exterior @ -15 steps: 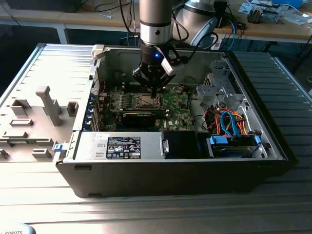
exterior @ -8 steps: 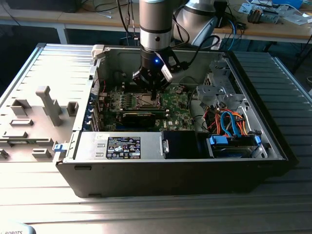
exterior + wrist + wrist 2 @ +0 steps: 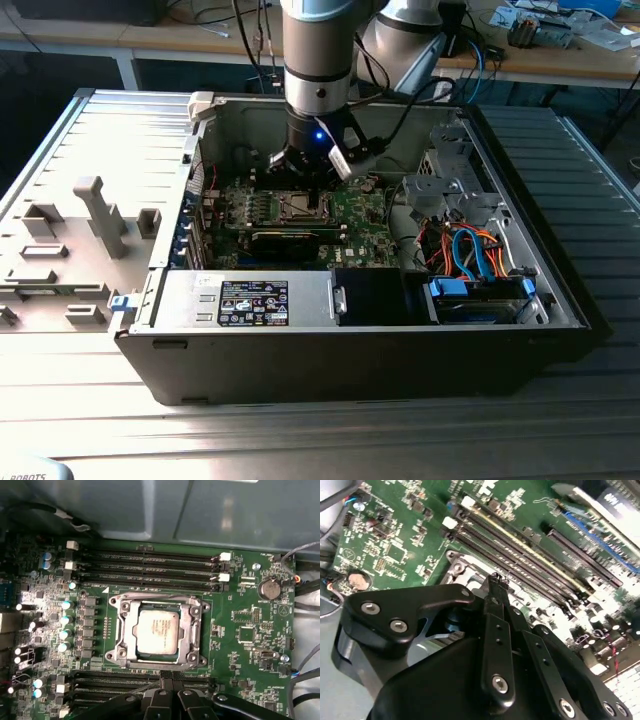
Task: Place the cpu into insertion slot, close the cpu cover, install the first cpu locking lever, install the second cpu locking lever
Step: 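Install the second cpu locking lever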
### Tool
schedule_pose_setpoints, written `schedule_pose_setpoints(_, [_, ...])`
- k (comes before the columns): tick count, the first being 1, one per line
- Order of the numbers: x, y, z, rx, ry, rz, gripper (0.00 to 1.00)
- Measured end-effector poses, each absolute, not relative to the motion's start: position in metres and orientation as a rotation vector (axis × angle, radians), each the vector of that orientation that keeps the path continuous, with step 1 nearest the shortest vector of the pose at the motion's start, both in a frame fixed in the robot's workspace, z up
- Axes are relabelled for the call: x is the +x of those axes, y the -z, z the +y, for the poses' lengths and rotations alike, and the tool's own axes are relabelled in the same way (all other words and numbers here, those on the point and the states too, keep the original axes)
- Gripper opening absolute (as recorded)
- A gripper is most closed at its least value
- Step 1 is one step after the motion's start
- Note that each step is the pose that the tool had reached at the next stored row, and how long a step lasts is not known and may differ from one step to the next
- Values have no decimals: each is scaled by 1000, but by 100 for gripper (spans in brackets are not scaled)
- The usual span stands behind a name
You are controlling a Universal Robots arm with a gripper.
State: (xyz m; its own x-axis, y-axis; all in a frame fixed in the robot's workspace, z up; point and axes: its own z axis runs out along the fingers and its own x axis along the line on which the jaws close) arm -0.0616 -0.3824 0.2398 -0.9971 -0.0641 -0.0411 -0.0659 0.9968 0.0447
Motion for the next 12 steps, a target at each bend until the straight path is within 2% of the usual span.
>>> schedule_pose_setpoints(12, [-97, -225, -397, -132, -121, 3096, 11])
